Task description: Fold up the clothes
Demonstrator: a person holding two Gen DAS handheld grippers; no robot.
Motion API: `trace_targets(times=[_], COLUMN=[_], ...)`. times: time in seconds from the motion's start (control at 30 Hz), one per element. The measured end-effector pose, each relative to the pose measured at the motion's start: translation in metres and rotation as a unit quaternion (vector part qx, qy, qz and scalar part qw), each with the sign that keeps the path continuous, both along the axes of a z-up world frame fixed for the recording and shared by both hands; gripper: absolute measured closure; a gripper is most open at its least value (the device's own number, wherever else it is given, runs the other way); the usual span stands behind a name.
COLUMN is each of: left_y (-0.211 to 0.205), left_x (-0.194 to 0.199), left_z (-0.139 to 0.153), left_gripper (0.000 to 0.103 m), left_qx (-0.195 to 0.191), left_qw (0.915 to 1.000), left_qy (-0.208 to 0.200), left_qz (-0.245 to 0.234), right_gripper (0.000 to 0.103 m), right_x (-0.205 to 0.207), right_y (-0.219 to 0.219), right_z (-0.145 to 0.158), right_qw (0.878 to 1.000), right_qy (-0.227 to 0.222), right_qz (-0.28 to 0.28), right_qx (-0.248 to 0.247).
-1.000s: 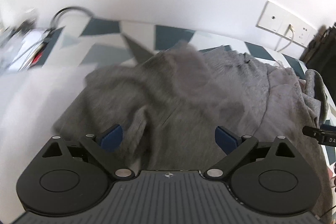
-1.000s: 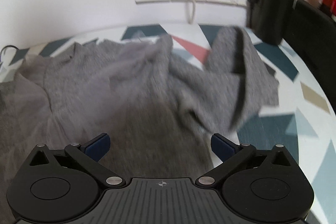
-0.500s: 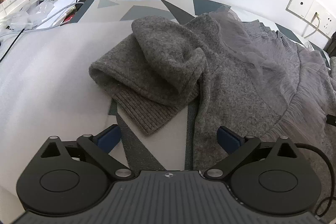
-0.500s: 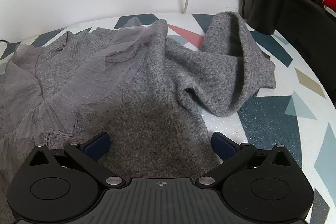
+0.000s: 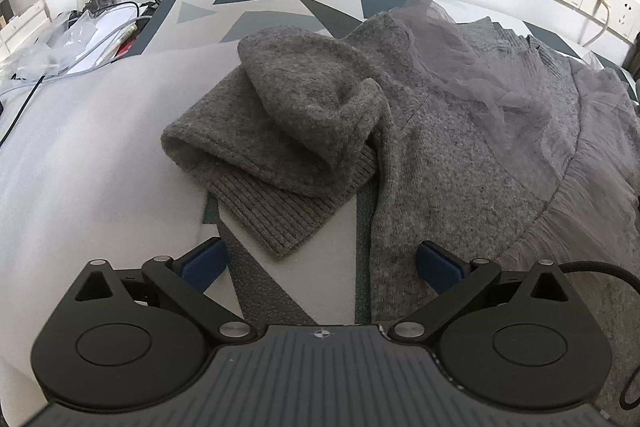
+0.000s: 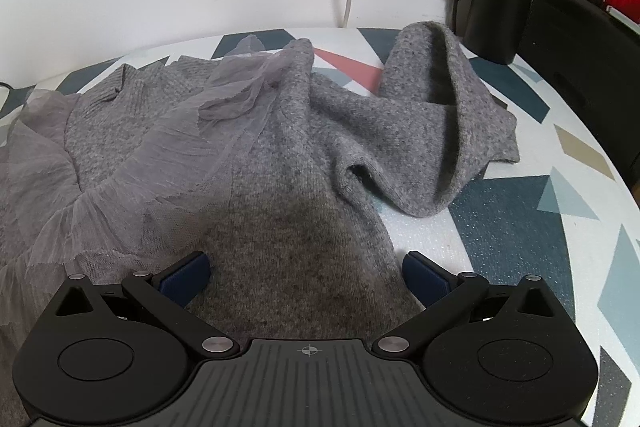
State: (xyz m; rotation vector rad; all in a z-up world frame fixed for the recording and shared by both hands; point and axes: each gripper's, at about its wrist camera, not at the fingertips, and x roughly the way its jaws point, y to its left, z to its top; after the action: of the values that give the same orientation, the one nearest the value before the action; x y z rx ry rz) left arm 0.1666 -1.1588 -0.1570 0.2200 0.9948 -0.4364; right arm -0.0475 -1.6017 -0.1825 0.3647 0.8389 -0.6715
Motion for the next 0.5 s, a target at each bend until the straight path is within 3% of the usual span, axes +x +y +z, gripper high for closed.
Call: trace_targets(times=[0.4,0.47,0.5], left_y=[0.007,0.012,0.019], left_x=[0.005,0.008,0.010], left_z=[0.002,0.003,0.005], left_gripper=[0.000,0.002,0.009], left_qx=[-0.004,-0.010,-0.029], left_qw=[0.9999,0.9997,0.9989], left_qy=[0.006,0.009,0.010], left_qz=[0.008,0.022,0.035], right_gripper=[0.001,0.001,0.001], right_x=[-0.002,-0.002,-0.002], right_y=[0.001,0.001,0.001], right_z=[-0.001,-0.001,-0.001], right_qw=[1.000,1.000,1.000], right_qy=[-0.006,-0.006,-0.007], right_qz=[0.003,0.004,0.005], right_qx=[-0.006,-0.006,-0.007])
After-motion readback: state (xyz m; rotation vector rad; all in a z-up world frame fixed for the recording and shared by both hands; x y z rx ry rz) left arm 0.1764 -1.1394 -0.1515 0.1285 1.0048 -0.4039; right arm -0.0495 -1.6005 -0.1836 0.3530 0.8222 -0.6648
